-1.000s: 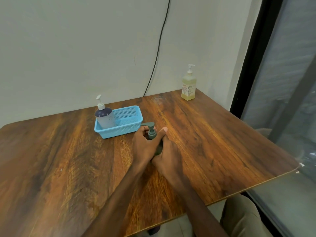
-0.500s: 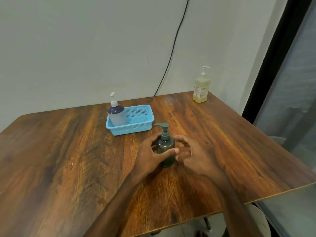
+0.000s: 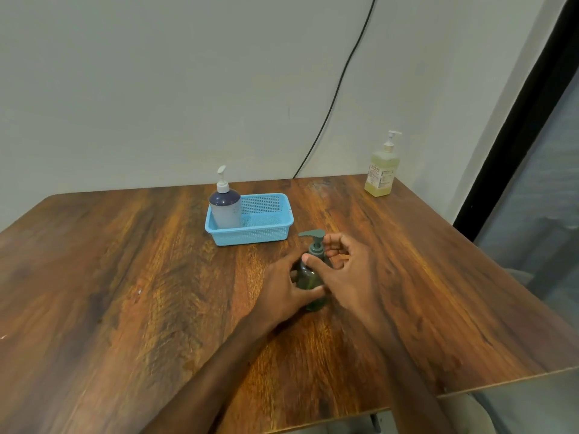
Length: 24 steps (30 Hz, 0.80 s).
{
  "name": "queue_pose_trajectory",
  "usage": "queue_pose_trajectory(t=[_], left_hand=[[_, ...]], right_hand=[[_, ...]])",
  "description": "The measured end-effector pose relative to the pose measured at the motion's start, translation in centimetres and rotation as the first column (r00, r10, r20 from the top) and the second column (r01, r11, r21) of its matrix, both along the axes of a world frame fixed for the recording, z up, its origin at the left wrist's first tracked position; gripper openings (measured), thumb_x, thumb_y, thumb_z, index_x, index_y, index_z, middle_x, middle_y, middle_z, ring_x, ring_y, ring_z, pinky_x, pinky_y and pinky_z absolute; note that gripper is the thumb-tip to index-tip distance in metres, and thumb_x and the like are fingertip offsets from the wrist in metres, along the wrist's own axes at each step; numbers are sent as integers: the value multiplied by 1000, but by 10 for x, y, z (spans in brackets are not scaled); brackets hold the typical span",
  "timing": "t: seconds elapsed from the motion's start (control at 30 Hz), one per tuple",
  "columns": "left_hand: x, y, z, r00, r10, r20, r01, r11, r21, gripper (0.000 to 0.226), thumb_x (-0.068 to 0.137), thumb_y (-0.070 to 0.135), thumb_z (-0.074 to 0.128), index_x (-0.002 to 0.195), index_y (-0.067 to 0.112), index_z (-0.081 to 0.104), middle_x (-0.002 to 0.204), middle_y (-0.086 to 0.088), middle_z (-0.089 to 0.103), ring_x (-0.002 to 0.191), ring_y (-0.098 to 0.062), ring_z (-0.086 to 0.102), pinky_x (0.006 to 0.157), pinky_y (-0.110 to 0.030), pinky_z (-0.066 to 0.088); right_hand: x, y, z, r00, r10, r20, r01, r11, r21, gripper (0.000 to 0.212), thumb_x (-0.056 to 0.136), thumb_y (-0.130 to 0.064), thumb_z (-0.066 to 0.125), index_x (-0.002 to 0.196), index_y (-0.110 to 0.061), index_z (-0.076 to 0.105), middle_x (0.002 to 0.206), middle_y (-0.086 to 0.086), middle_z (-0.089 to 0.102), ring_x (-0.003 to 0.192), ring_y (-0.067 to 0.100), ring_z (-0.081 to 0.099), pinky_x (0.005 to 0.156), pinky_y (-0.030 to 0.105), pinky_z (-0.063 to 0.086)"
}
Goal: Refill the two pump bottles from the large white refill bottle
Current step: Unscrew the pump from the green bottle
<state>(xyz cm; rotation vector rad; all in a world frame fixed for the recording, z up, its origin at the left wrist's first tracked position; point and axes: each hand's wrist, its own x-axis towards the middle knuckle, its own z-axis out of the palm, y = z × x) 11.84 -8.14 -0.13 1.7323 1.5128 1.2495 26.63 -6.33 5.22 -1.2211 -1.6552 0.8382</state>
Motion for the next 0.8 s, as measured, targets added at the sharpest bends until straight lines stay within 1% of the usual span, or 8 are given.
queue_pose_trajectory(t=[0.13,0.23,0.3,0.43,0.57,0.63,0.7,0.8], left_hand=[[-11,10,5,997,-77,0,77,997,-25,82,76,30,93,148,25,54,134,14,69,120,-2,66,102,-28,57],[-14,17,8,993,-114,-18,113,993,-38,77,77,30,92,146,26,57,133,16,68,122,0,65,105,-31,56],[-15,20,10,991,-129,-21,129,991,-36,72,78,26,91,142,29,59,129,21,68,121,3,64,102,-24,55],[-18,26,9,989,-146,-17,145,989,-20,71,76,19,93,134,40,56,123,25,69,117,3,66,94,-12,52],[-22,31,7,982,-188,-6,188,982,-13,74,76,19,94,137,37,57,129,20,69,121,-2,66,102,-24,54],[-23,35,6,980,-200,-13,200,980,-15,75,76,21,94,141,32,58,131,18,69,121,-2,65,104,-29,55],[-25,39,5,978,-206,-26,205,979,-18,74,76,24,93,141,30,58,132,17,69,122,-1,65,104,-30,55],[-25,41,4,978,-208,-28,208,978,-7,74,77,24,93,139,37,55,131,18,69,120,0,66,101,-23,56]], right_hand=[[7,3,4,987,151,-48,-154,986,-57,49,89,-15,77,131,-29,59,123,-14,69,109,-6,64,94,21,56],[7,4,7,989,140,-55,-141,990,-30,62,78,-27,87,131,-31,55,119,-18,66,107,-9,62,85,15,53],[4,6,7,996,80,-45,-81,997,-12,61,72,-33,91,123,-32,58,110,-18,66,100,-6,63,81,16,55],[0,11,5,999,32,-33,-32,999,-4,47,78,-24,87,117,-32,60,106,-15,67,95,-6,63,82,19,56],[3,14,4,990,133,-45,-135,990,-41,52,87,-8,77,130,-27,57,123,-13,65,101,-14,61,79,11,54],[0,16,3,990,138,-4,-138,990,-30,56,85,-16,81,133,-31,56,125,-16,64,105,-11,61,77,9,51],[-4,19,2,996,73,44,-72,997,-12,60,77,-33,87,128,-37,56,121,-20,64,105,-4,62,83,17,52],[-7,24,1,1000,-11,-8,11,1000,-25,57,73,-34,90,122,-34,60,111,-17,67,98,-3,65,84,24,56]])
